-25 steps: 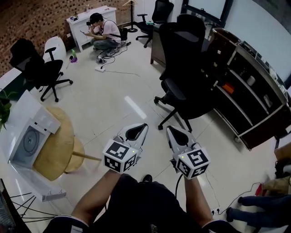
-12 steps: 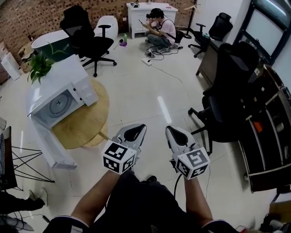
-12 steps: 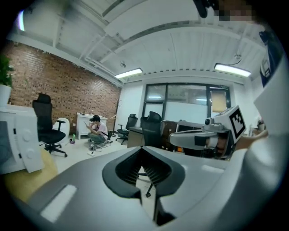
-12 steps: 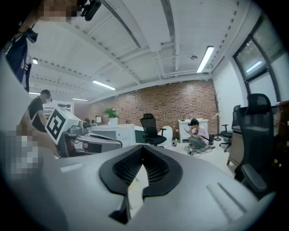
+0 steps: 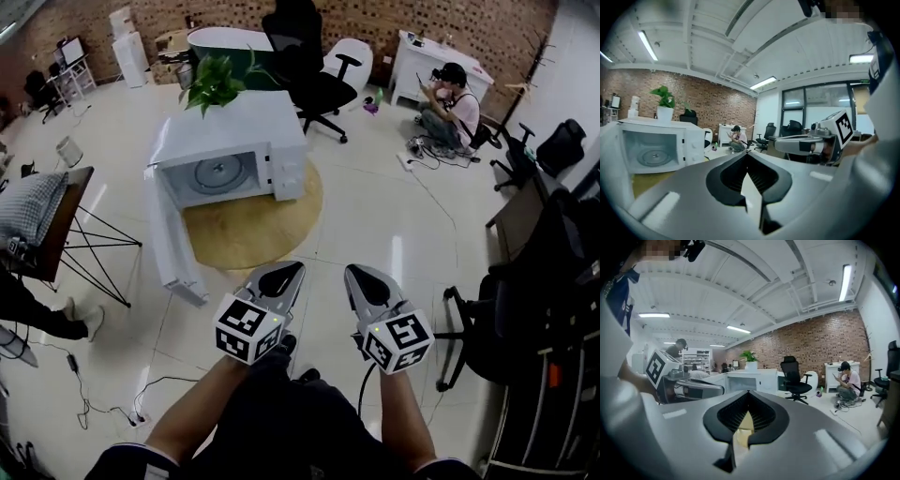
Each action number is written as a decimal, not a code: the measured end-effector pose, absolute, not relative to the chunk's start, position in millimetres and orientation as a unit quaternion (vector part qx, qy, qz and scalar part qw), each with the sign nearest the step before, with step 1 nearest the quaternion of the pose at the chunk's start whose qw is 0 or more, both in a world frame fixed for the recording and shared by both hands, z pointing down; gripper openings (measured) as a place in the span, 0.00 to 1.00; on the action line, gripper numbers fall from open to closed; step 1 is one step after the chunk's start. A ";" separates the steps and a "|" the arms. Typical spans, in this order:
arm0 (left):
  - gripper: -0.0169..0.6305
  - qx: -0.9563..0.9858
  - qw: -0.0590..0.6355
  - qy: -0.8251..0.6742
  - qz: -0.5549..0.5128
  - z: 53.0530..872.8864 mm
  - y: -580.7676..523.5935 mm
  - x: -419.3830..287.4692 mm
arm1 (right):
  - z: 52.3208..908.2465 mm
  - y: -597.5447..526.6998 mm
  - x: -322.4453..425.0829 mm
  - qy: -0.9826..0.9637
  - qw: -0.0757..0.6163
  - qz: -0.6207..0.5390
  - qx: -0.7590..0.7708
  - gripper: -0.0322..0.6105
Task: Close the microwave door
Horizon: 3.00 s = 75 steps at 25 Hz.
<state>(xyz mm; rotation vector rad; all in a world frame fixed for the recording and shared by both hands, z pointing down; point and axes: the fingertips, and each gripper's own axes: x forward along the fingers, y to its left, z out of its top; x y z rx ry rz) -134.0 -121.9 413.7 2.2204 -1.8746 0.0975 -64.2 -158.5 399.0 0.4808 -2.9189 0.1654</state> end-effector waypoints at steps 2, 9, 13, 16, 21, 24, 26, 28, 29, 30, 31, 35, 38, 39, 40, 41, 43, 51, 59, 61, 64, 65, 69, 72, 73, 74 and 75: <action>0.04 0.732 0.117 -0.671 0.030 413.5 -105.5 -157.2 | 399.5 -148.7 -92.0 -0.987 0.091 0.052 0.121 0.05; 0.04 0.651 0.122 -0.748 0.029 417.4 -45.7 -220.7 | 401.8 -108.4 -163.3 -0.995 0.093 0.037 0.014 0.05; 0.04 0.618 0.122 -0.776 0.025 420.1 -21.3 -242.7 | 406.0 -89.9 -187.7 -0.994 0.098 0.034 -0.025 0.05; 0.04 0.600 0.121 -0.790 0.024 419.2 -6.1 -252.9 | 407.7 -78.0 -199.8 -0.993 0.102 0.033 -0.047 0.05; 0.04 0.574 0.116 -0.810 0.033 417.1 16.7 -274.2 | 406.7 -69.9 -209.3 -0.992 0.105 0.031 -0.064 0.05; 0.04 0.557 0.112 -0.823 0.031 413.1 27.3 -288.8 | 409.8 -73.1 -209.3 -0.991 0.111 0.031 -0.064 0.05; 0.04 0.543 0.103 -0.833 0.030 405.6 33.9 -301.1 | 411.6 -74.5 -209.9 -0.991 0.113 0.034 -0.064 0.05; 0.04 0.530 0.094 -0.842 0.034 398.4 41.9 -315.0 | 413.3 -73.4 -212.2 -0.991 0.114 0.036 -0.065 0.05; 0.04 0.522 0.091 -0.847 0.037 396.3 46.5 -322.3 | 414.0 -72.3 -213.7 -0.991 0.114 0.036 -0.067 0.05; 0.04 0.515 0.090 -0.852 0.040 395.4 51.6 -329.4 | 414.4 -71.5 -215.1 -0.990 0.115 0.036 -0.068 0.05; 0.04 0.506 0.090 -0.857 0.042 395.7 57.1 -336.3 | 414.5 -71.0 -216.4 -0.990 0.115 0.035 -0.069 0.05; 0.04 0.474 0.105 -0.872 0.056 407.9 81.2 -357.2 | 413.7 -70.1 -217.4 -0.990 0.116 0.035 -0.071 0.05; 0.04 0.462 0.127 -0.875 0.073 427.9 93.2 -368.7 | 413.1 -70.3 -217.3 -0.990 0.116 0.036 -0.069 0.05; 0.04 0.462 0.133 -0.874 0.076 434.4 94.7 -370.5 | 413.4 -71.1 -217.1 -0.990 0.117 0.036 -0.068 0.05; 0.04 0.463 0.139 -0.872 0.077 440.3 95.1 -370.9 | 413.9 -71.9 -216.9 -0.990 0.118 0.037 -0.068 0.05; 0.04 0.466 0.144 -0.870 0.077 445.6 94.7 -370.3 | 414.5 -72.7 -216.5 -0.990 0.119 0.037 -0.067 0.05; 0.04 0.473 0.152 -0.864 0.076 453.8 92.2 -367.5 | 415.2 -73.8 -215.2 -0.990 0.119 0.038 -0.064 0.05; 0.04 0.503 0.157 -0.847 0.070 460.2 72.6 -354.5 | 416.6 -81.5 -204.6 -0.991 0.120 0.041 -0.046 0.05; 0.04 0.542 0.150 -0.823 0.081 457.4 32.7 -339.5 | 416.8 -100.0 -192.2 -0.992 0.114 0.049 -0.014 0.05; 0.04 0.554 0.149 -0.815 0.081 455.8 19.9 -333.9 | 415.6 -105.7 -186.5 -0.992 0.113 0.051 -0.003 0.05; 0.04 0.572 0.146 -0.802 0.083 454.0 -2.7 -326.3 | 414.3 -118.8 -174.1 -0.992 0.109 0.056 0.019 0.05; 0.04 0.579 0.145 -0.798 0.084 453.4 -11.3 -324.3 | 414.3 -125.1 -169.2 -0.992 0.108 0.058 0.028 0.05; 0.04 0.599 0.143 -0.783 0.087 451.6 -43.3 -313.8 | 415.7 -150.5 -147.3 -0.990 0.106 0.069 0.066 0.05; 0.04 0.613 0.141 -0.772 0.093 450.7 -65.5 -306.3 | 414.1 -165.2 -131.7 -0.988 0.101 0.075 0.090 0.05; 0.04 0.617 0.139 -0.769 0.095 450.6 -73.5 -305.2 | 414.1 -170.5 -127.3 -0.987 0.101 0.076 0.098 0.05; 0.04 0.620 0.138 -0.766 0.095 450.6 -81.4 -304.6 | 414.6 -175.9 -123.1 -0.986 0.101 0.077 0.106 0.05; 0.04 0.623 0.137 -0.764 0.096 450.7 -89.1 -304.2 | 415.2 -181.4 -118.9 -0.985 0.101 0.079 0.115 0.05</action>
